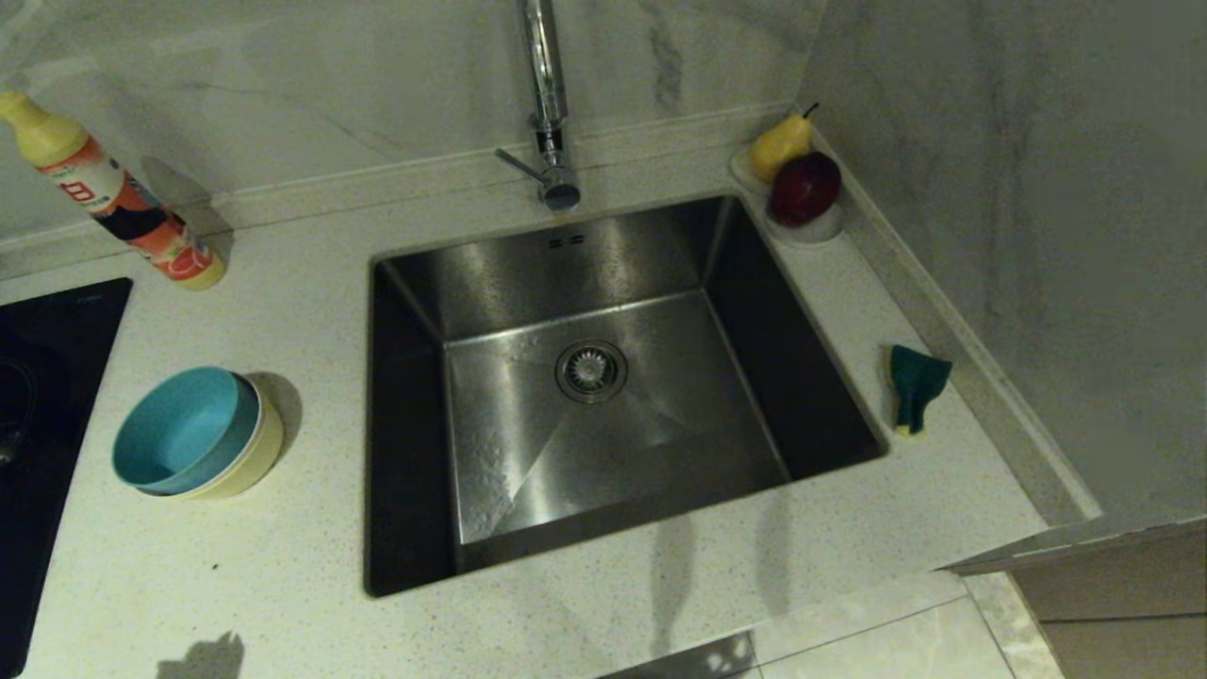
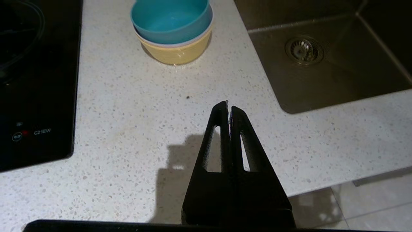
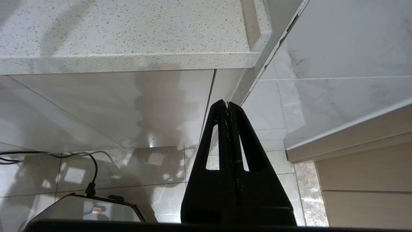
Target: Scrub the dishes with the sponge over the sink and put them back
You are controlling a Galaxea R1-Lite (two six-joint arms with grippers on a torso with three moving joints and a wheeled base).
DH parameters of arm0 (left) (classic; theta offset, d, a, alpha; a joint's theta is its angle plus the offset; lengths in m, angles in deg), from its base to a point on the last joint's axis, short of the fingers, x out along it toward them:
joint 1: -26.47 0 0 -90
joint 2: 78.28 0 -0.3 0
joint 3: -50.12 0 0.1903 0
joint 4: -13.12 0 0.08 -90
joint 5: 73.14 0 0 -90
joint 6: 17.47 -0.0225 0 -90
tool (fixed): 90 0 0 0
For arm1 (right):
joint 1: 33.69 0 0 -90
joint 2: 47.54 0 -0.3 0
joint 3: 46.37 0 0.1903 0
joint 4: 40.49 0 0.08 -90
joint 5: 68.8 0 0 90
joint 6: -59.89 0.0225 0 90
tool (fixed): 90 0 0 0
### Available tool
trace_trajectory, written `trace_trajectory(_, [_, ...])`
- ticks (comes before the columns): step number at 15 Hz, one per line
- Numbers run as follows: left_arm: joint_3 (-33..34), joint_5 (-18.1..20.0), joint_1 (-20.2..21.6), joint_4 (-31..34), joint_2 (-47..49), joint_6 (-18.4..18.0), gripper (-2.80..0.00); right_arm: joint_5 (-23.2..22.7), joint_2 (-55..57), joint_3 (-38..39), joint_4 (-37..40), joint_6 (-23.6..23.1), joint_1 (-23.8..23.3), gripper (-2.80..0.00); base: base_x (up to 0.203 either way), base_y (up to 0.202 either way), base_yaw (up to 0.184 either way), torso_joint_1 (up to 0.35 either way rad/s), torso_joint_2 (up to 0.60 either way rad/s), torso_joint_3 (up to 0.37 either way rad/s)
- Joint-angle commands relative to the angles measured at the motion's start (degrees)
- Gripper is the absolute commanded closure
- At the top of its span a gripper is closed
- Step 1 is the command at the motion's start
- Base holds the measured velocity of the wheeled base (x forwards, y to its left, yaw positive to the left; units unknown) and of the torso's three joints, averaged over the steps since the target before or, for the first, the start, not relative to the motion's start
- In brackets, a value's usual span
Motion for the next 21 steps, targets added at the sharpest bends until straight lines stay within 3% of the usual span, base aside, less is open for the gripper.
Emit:
trace_trajectory(1, [2.5, 0.0, 0.0, -0.1, 0.1, 0.2, 0.0, 0.0, -0.2, 0.0, 0.0, 0.0, 0.0, 0.0, 0.0, 0.0, 0.0, 0.0, 0.0, 0.0])
trace_trajectory(10, [2.5, 0.0, 0.0, -0.1, 0.1, 0.2, 0.0, 0.0, -0.2, 0.0, 0.0, -0.2, 0.0, 0.0, 0.0, 0.0, 0.0, 0.0, 0.0, 0.0])
trace_trajectory(17, [2.5, 0.0, 0.0, -0.1, 0.1, 0.2, 0.0, 1.2, -0.2, 0.0, -0.2, 3.1, 0.0, 0.0, 0.0, 0.0, 0.0, 0.0, 0.0, 0.0])
trace_trajectory(21, [2.5, 0.0, 0.0, -0.1, 0.1, 0.2, 0.0, 1.2, -0.2, 0.0, -0.2, 2.7, 0.0, 0.0, 0.0, 0.0, 0.0, 0.0, 0.0, 0.0])
